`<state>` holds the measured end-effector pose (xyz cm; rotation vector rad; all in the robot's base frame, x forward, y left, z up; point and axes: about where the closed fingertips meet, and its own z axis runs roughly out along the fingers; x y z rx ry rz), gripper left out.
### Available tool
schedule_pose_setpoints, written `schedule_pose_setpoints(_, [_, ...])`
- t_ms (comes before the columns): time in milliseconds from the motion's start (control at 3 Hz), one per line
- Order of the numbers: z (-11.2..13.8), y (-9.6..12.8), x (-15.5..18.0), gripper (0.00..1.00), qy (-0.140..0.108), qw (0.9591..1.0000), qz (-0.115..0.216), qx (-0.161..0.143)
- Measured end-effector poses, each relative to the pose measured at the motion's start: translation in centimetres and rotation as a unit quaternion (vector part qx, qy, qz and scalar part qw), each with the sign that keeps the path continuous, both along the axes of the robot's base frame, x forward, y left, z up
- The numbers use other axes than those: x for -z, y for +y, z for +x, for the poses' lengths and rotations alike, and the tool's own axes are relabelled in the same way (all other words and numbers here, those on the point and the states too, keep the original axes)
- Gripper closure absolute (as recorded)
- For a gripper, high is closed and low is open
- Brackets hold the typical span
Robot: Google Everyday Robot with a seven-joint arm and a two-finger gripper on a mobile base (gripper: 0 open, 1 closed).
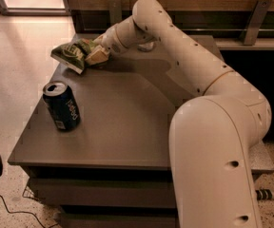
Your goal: Pick green jalapeno chip bag
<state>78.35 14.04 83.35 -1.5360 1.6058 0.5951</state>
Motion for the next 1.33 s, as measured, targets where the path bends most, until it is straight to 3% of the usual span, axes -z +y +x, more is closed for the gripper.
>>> schedule_pose_setpoints(1333, [-0.01,-0.01,-0.17,1.00,0.000,1.0000,0.000,0.000])
